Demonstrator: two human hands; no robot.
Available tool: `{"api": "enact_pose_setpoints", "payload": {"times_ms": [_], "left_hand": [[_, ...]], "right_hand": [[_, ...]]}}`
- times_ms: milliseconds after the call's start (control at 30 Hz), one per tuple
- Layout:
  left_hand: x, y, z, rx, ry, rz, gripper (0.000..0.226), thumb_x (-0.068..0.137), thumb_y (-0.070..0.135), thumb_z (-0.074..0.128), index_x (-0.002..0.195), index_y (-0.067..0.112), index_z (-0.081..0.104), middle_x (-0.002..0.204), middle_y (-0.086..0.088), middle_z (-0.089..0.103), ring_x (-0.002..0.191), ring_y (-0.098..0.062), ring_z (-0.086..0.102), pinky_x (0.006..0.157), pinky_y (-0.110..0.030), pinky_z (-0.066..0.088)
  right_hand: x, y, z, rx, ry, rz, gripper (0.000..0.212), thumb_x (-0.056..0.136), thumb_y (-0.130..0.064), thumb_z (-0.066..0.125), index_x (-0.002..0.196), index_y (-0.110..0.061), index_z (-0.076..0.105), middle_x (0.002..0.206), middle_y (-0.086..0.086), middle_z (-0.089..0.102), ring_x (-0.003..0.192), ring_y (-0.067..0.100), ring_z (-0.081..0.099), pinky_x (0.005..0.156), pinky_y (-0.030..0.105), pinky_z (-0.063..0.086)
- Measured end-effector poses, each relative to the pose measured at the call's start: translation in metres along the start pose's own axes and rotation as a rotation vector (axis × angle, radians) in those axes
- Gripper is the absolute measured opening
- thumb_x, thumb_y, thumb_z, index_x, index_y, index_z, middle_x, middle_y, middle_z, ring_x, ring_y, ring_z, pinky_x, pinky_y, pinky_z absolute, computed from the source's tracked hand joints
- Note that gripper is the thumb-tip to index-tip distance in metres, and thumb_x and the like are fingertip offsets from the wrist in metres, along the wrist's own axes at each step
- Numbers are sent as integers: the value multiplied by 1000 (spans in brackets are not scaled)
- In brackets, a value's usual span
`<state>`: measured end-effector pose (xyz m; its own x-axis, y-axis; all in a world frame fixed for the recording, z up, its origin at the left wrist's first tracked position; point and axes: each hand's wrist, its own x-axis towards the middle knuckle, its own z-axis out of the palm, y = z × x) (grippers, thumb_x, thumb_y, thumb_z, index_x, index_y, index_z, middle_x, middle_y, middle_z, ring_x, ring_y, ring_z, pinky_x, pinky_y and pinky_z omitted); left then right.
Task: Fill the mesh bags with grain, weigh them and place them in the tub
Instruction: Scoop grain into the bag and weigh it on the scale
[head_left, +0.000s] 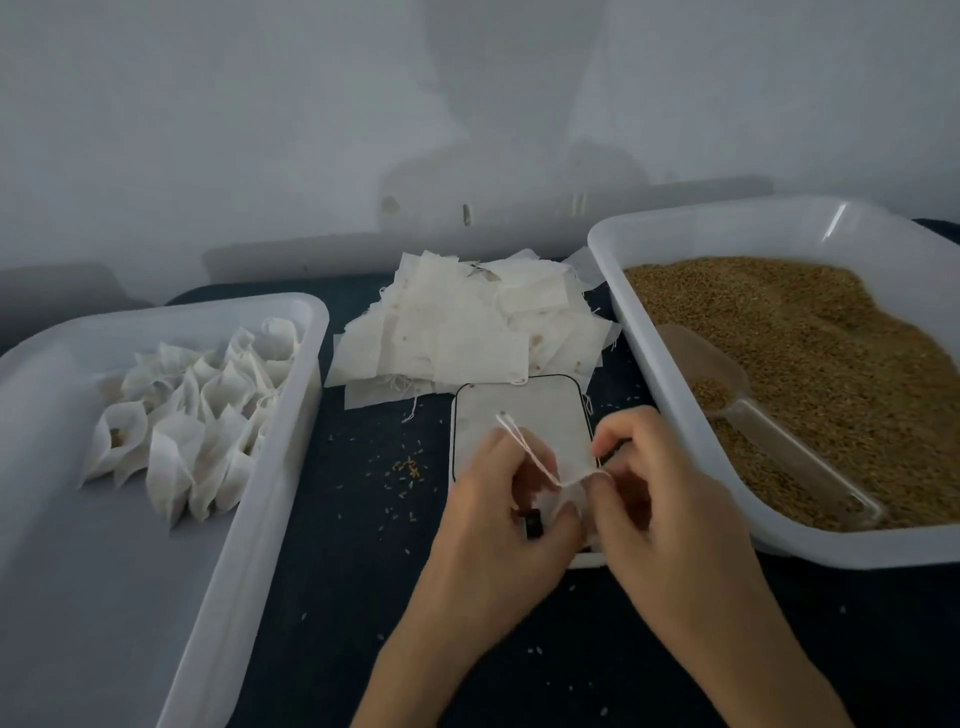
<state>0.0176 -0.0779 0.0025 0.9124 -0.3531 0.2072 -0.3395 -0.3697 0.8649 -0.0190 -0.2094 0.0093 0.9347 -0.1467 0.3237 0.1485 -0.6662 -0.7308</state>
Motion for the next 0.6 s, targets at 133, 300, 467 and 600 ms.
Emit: {"api": "enact_pose_setpoints", "payload": {"times_ms": [133, 300, 467, 600], "left_hand": [[-9, -2, -12, 10, -293, 120, 105, 62, 43, 82, 143, 41, 15, 147, 18, 26, 141, -8, 25, 111, -21, 29], [-4, 1, 10, 402, -47, 120, 92, 70, 44, 74, 128, 52, 4, 121, 30, 37, 124, 19, 24, 120, -40, -7], [-1, -6, 12, 492, -36, 163, 69, 65, 18, 76, 108, 39, 27, 101, 19, 50, 98, 3, 46, 117, -50, 8], [1, 2, 20, 407, -211, 36, 51, 66, 39, 63, 92, 40, 20, 86, 26, 45, 86, 8, 42, 113, -38, 24]], "right_hand": [[1, 2, -8, 235, -55, 106, 17, 89, -21, 57, 78, -20, 44, 55, -3, 51, 44, 6, 45, 43, 13, 33], [0, -6, -10, 201, -149, -20, 11, 84, -24, 54, 74, -26, 49, 53, -3, 51, 46, 8, 46, 46, 11, 33], [-2, -1, -18, -60, -245, -55, 20, 88, -11, 58, 70, -18, 65, 58, -1, 54, 61, 17, 53, 51, 24, 36], [1, -4, -17, -212, -277, -49, 18, 96, -24, 48, 81, -24, 58, 68, -6, 45, 64, 11, 46, 56, 24, 33]]}}
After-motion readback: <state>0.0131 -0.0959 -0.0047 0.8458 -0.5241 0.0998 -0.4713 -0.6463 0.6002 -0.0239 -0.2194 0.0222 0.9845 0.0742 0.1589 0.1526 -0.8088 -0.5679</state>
